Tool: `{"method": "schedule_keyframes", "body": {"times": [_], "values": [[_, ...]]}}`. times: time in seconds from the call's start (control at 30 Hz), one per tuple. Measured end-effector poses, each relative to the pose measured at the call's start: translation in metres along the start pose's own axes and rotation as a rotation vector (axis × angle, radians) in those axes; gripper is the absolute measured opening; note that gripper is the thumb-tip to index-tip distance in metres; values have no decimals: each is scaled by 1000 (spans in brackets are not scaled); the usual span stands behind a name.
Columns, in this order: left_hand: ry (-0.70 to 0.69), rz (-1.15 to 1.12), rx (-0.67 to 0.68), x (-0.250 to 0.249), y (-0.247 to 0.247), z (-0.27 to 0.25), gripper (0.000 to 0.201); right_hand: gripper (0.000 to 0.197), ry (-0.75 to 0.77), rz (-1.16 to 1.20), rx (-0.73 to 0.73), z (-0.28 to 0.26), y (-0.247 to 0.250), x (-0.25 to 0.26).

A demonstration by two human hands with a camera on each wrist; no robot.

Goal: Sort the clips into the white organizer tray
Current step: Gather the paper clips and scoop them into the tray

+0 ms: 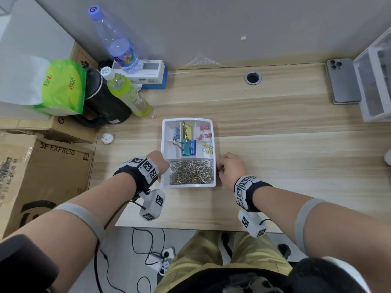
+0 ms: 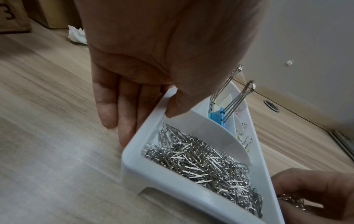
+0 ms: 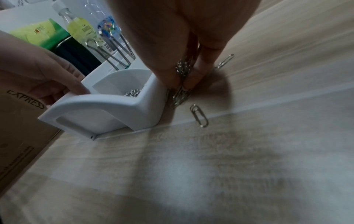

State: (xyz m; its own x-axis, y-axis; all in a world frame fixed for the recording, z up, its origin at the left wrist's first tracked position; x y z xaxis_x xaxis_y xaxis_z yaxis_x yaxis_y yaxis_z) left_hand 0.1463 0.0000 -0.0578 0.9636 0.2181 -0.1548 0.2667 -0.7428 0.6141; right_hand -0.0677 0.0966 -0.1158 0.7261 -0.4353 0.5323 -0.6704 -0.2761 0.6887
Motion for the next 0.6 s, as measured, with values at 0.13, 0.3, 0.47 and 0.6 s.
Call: {"method": "schedule_keyframes", "body": {"times": [0.13,0.3,0.47,0.6], "values": [[2,-13,2,3,-1,0,30,24,-7,-14,22,3,11,1],[-2,-24,-4,1,-3,3,31,23,-16,-26,64,3,27,1],[-62,105,28,-4,-5,5,27,19,0,36,47,0,43,14],[-14,103,18,-3,-2,4,28,14,41,89,68,0,38,41]]}}
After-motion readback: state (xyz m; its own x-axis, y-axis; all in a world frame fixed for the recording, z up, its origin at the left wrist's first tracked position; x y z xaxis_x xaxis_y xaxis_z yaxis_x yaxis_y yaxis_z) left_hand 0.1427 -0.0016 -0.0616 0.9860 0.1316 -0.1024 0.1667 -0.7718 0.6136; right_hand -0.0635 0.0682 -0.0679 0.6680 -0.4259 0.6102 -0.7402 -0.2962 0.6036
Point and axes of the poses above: each hand's wrist, its own z-axis towards the middle knuckle, its own y-axis out of the back of the hand, x = y × z, the point moved 5 cm from there along z, towards the middle knuckle, and after that the axes turned 6 degrees about -y, right-handed, at the moved point
